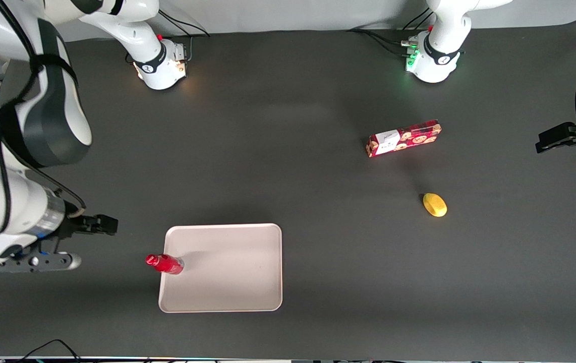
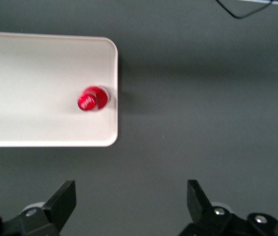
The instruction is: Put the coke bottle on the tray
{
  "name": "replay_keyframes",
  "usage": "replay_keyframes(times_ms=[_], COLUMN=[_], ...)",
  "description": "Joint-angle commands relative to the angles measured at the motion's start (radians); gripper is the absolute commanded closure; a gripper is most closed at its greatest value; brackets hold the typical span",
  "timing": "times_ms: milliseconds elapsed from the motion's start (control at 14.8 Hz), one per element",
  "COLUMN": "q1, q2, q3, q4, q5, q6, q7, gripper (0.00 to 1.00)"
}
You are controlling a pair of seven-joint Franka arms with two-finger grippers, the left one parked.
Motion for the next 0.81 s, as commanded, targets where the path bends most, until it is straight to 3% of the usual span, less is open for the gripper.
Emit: replay_keyframes(times_ms=[0,405,743], q1=[-0.002,0.007,0.022], q2=[-0.235,-0.508,-0.674], q3=[-0.065,-0.238,-0.248], q4=[-0.330,-0.601,-0.794], q5=[0.044,0.240,0.237], q6=[0.035,0.081,0.172], q7=[-0.056,-0.171,-0.167], gripper=[0.00,0.00,0.00])
